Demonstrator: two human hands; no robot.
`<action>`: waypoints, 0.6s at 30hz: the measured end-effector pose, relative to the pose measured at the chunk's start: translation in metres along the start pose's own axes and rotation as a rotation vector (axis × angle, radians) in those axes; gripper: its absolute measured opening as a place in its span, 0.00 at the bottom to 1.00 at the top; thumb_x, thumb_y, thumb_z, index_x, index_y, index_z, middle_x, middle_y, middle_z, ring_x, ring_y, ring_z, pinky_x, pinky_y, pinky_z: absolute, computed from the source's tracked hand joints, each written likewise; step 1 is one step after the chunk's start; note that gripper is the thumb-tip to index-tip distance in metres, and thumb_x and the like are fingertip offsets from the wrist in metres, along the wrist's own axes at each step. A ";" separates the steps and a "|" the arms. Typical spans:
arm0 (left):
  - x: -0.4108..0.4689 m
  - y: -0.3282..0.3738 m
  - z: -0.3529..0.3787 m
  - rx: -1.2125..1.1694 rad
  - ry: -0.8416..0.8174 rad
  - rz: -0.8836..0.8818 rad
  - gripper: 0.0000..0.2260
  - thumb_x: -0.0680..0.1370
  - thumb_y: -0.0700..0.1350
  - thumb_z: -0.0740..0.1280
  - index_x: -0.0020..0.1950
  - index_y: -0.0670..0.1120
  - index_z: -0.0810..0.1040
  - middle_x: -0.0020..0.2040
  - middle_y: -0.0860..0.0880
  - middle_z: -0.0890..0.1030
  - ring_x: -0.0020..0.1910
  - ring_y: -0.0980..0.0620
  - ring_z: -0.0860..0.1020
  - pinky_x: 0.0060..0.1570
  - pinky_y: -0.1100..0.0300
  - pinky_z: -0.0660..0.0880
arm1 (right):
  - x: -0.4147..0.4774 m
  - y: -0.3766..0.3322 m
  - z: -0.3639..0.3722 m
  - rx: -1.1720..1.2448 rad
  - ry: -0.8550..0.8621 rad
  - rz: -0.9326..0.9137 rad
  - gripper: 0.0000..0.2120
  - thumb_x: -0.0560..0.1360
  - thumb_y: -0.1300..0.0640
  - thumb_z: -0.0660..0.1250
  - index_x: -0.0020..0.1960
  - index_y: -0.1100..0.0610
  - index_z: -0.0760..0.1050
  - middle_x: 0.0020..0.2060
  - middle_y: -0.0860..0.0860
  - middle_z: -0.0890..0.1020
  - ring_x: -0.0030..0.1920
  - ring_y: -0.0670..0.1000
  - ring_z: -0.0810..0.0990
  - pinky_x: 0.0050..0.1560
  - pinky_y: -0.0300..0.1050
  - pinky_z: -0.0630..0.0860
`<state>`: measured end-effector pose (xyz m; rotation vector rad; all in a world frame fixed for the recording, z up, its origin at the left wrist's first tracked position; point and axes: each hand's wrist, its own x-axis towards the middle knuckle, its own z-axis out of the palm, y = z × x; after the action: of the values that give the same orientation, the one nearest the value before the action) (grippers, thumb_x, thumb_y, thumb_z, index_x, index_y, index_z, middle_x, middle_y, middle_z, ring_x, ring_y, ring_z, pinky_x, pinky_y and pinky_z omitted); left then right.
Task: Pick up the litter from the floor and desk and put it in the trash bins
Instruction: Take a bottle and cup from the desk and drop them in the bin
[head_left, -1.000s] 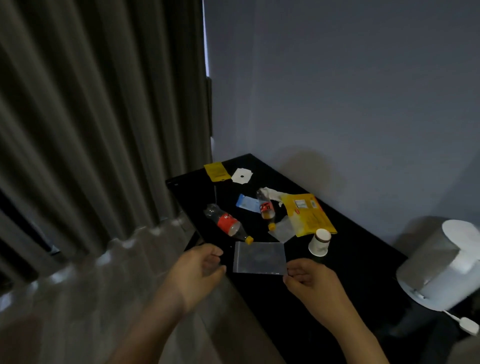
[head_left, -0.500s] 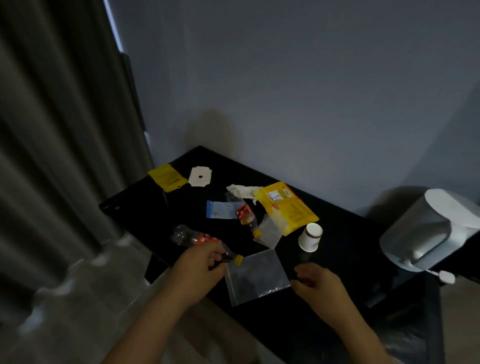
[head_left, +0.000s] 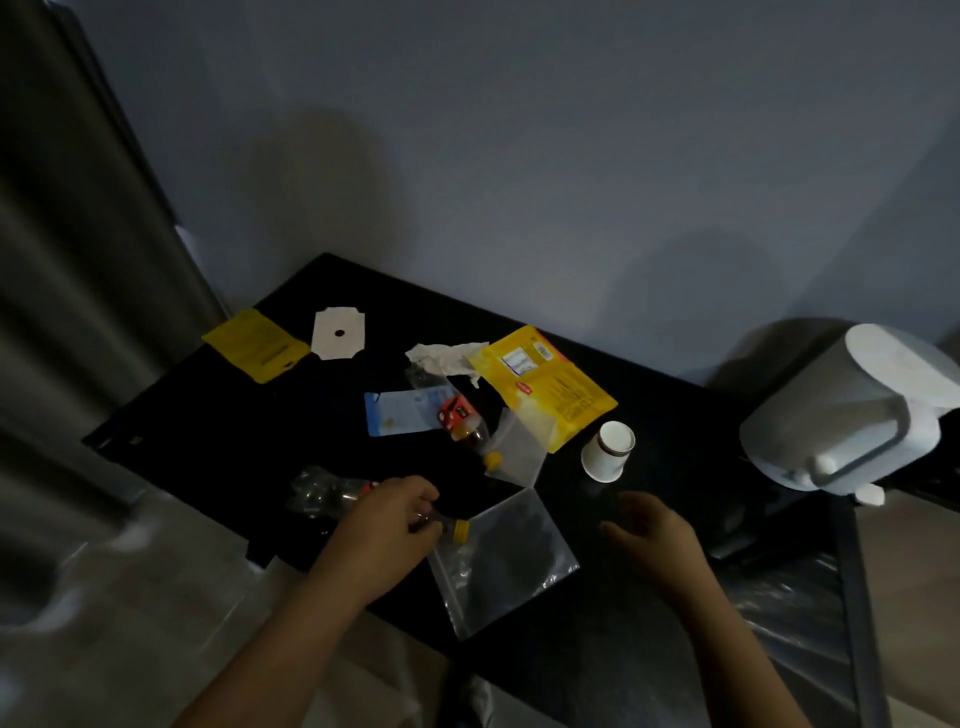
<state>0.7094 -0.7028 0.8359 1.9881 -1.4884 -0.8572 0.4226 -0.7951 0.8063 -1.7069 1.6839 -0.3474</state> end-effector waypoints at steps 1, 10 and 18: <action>0.007 -0.002 0.000 0.039 -0.002 0.000 0.13 0.73 0.42 0.71 0.57 0.48 0.78 0.50 0.52 0.77 0.49 0.58 0.77 0.54 0.61 0.76 | 0.012 0.002 0.000 0.003 0.010 0.004 0.23 0.73 0.55 0.71 0.67 0.57 0.71 0.59 0.56 0.79 0.48 0.47 0.75 0.43 0.35 0.71; 0.071 -0.028 0.005 0.313 -0.123 -0.074 0.24 0.70 0.45 0.74 0.65 0.48 0.74 0.58 0.50 0.74 0.56 0.54 0.74 0.55 0.64 0.72 | 0.106 0.016 0.010 0.084 0.078 0.064 0.30 0.71 0.59 0.74 0.68 0.62 0.67 0.60 0.61 0.78 0.55 0.59 0.78 0.46 0.45 0.72; 0.095 -0.056 0.028 0.418 -0.176 -0.124 0.24 0.68 0.46 0.73 0.64 0.49 0.74 0.60 0.48 0.75 0.58 0.49 0.74 0.57 0.56 0.73 | 0.141 0.024 0.028 0.114 0.192 0.116 0.45 0.68 0.54 0.76 0.76 0.58 0.54 0.71 0.60 0.67 0.69 0.61 0.70 0.63 0.58 0.73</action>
<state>0.7436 -0.7795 0.7597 2.3772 -1.7752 -0.8422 0.4385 -0.9195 0.7309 -1.5261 1.8546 -0.5566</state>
